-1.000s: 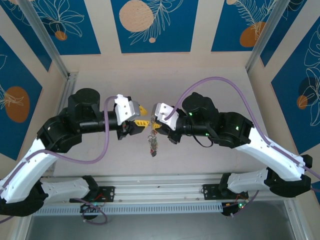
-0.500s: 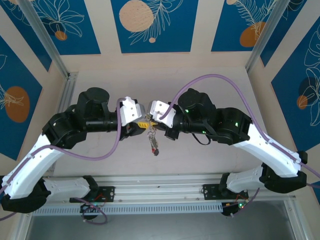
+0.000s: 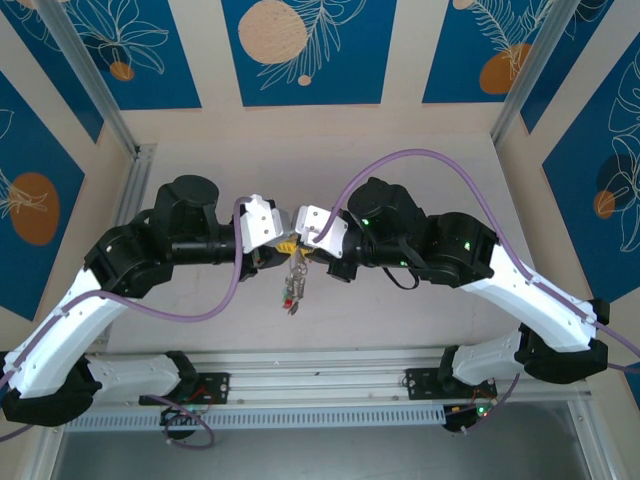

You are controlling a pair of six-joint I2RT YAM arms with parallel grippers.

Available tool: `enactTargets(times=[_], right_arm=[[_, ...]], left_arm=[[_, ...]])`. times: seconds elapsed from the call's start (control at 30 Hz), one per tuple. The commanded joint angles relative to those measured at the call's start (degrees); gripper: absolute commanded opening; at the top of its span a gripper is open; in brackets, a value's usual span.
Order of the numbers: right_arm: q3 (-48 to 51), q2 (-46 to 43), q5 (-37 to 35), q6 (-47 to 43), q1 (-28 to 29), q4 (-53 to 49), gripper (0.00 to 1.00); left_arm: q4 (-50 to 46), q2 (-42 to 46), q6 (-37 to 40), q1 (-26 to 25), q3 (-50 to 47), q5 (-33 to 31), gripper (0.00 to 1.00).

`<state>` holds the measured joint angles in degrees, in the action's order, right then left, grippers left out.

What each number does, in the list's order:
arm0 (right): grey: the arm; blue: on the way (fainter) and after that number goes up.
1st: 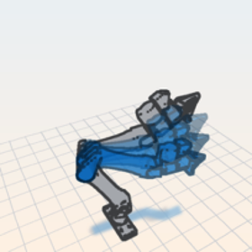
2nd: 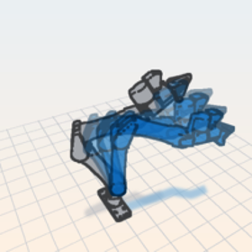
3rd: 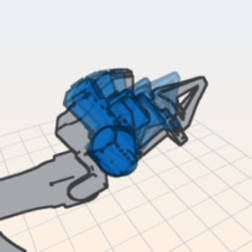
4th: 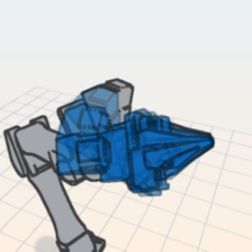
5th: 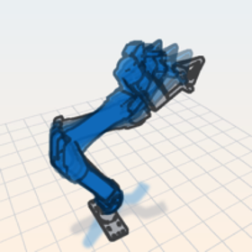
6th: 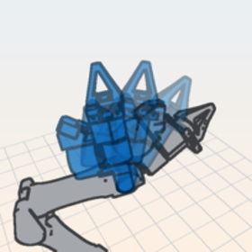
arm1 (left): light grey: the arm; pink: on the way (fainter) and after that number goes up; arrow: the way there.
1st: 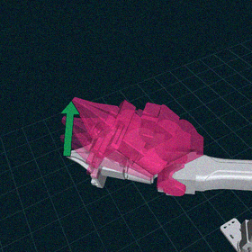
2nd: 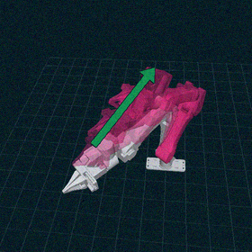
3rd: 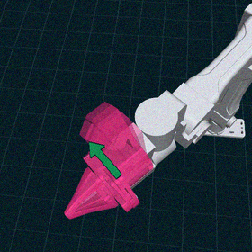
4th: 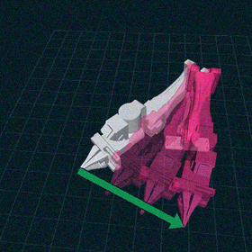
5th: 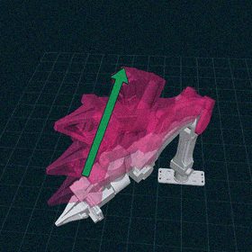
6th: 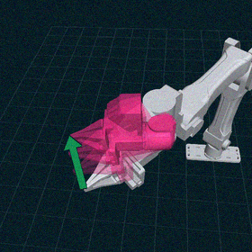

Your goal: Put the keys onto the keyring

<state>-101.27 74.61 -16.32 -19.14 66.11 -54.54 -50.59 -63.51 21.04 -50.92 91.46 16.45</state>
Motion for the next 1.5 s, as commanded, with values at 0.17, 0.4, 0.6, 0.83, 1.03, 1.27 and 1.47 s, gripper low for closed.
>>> enactTargets(times=[0.17, 0.4, 0.6, 0.83, 1.03, 1.27, 1.47], right_arm=[[-2.6, -0.3, 1.8, -1.0, 0.8, 2.6, 0.0], [-0.5, -2.8, 6.1, 1.0, -1.1, 5.1, 0.08], [4.8, -7.2, 13.4, 4.3, -5.1, 8.8, 0.31], [10.9, -11.9, 23.9, 9.1, -10.9, 11.4, 0.41], [14.8, -13.7, 42.2, 14.4, -19.1, 12.2, 0.41], [16.5, -13.5, 45.4, 14.7, -19.7, 13.9, 0.4], [17.4, -13.3, 47.4, 16.0, -19.5, 16.9, 0.36]], left_arm=[[0.3, -0.6, 0.8, -0.6, 0.1, 1.4, 0.02], [2.5, 0.9, 0.8, -0.6, -1.4, 4.8, 0.0], [5.0, 2.8, -0.3, -0.5, -2.7, 5.8, 0.0], [6.4, 3.5, -0.9, -0.2, -3.0, 5.9, 0.0], [8.3, 4.9, -1.0, 0.3, -3.7, 10.8, 0.0], [10.6, 5.4, -3.7, 0.4, -4.2, 12.5, 0.0], [11.8, 5.9, -4.9, 0.4, -5.1, 11.9, 0.0]])
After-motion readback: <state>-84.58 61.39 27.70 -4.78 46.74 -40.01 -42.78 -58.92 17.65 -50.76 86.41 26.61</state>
